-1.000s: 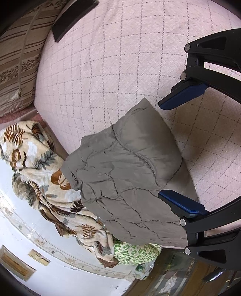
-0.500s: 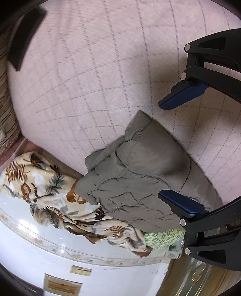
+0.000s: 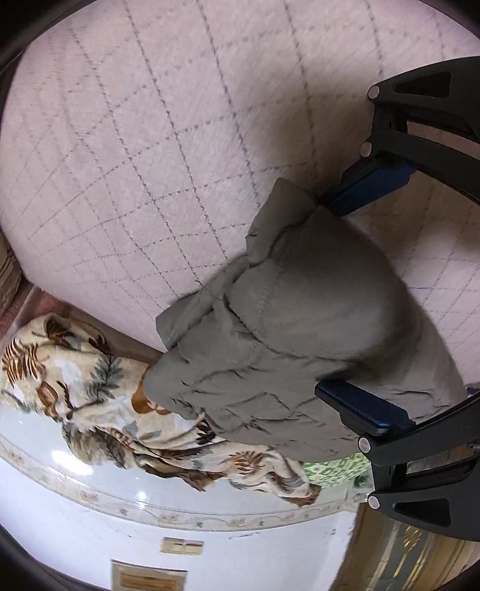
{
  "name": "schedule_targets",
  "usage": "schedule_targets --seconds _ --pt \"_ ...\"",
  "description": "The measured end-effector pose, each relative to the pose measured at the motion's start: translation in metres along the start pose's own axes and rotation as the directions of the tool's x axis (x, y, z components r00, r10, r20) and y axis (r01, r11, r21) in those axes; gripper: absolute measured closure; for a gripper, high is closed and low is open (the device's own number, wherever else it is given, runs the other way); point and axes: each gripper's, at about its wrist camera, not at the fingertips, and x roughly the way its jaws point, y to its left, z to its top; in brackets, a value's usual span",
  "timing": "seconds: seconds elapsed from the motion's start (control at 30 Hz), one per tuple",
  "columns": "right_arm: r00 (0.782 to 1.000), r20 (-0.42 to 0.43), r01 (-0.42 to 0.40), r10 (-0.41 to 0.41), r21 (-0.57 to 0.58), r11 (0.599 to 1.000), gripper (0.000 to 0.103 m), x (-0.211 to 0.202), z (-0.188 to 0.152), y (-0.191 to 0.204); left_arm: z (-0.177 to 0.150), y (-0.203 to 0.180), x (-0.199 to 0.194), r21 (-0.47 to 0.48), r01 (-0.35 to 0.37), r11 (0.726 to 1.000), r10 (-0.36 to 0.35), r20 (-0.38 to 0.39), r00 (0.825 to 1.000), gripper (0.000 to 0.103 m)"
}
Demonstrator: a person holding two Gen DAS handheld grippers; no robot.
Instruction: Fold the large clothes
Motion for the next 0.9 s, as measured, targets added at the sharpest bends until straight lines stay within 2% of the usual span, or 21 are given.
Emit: schedule_targets --seconds 0.17,0.2,0.27,0.3,0.37,0.4,0.53,0.63,0.67,0.73,0.77,0.83,0.9 --pt "1.0 0.006 0.008 -0.008 -0.037 0.999 0.01 0.014 0.005 0.008 0.001 -0.01 0.014 0.005 -0.008 1.0 0.008 0.014 1.0 0.02" --pt "1.0 0.005 0.013 -0.013 -0.057 0.998 0.022 0.017 0.005 0.01 0.003 -0.012 0.016 0.02 -0.018 1.0 0.017 0.019 1.0 0.02" --pt "0.999 -0.002 0.037 -0.037 -0.111 0.993 0.037 0.02 0.007 0.016 0.004 -0.02 0.017 0.079 -0.049 0.996 0.047 0.031 0.998 0.034" --pt "0.999 0.0 0.044 -0.045 -0.134 0.99 0.045 0.02 0.007 0.019 0.004 -0.026 0.017 0.12 -0.07 0.99 0.066 0.039 0.997 0.038" --pt "0.994 0.03 0.105 -0.101 -0.248 0.963 0.051 0.016 0.002 0.037 0.001 -0.041 0.015 0.211 -0.123 0.97 0.109 0.074 0.991 0.051" --pt "0.99 0.054 0.143 -0.132 -0.307 0.941 0.053 0.015 -0.001 0.047 -0.001 -0.048 0.014 0.256 -0.154 0.954 0.133 0.096 0.986 0.053" --pt "0.951 0.186 0.308 -0.246 -0.542 0.782 0.058 0.011 -0.024 0.085 -0.012 -0.074 0.012 0.407 -0.275 0.871 0.212 0.194 0.958 0.059" --pt "0.917 0.278 0.398 -0.286 -0.642 0.655 0.059 0.009 -0.04 0.103 -0.02 -0.09 0.009 0.492 -0.35 0.797 0.241 0.271 0.932 0.06" --pt "0.899 0.325 0.439 -0.294 -0.68 0.588 0.06 0.009 -0.048 0.11 -0.025 -0.097 0.008 0.525 -0.383 0.76 0.249 0.31 0.918 0.061" --pt "0.872 0.388 0.489 -0.297 -0.719 0.494 0.06 0.009 -0.059 0.12 -0.029 -0.103 0.004 0.551 -0.416 0.723 0.251 0.351 0.902 0.061" --pt "0.865 0.407 0.501 -0.293 -0.729 0.466 0.06 0.009 -0.063 0.123 -0.031 -0.106 0.002 0.562 -0.432 0.706 0.249 0.374 0.894 0.062" --pt "0.856 0.433 0.516 -0.281 -0.74 0.432 0.06 0.007 -0.066 0.129 -0.032 -0.111 -0.002 0.57 -0.443 0.692 0.238 0.399 0.886 0.062" --pt "0.848 0.462 0.53 -0.26 -0.751 0.393 0.06 0.003 -0.072 0.134 -0.036 -0.118 -0.007 0.585 -0.466 0.664 0.223 0.44 0.87 0.063"
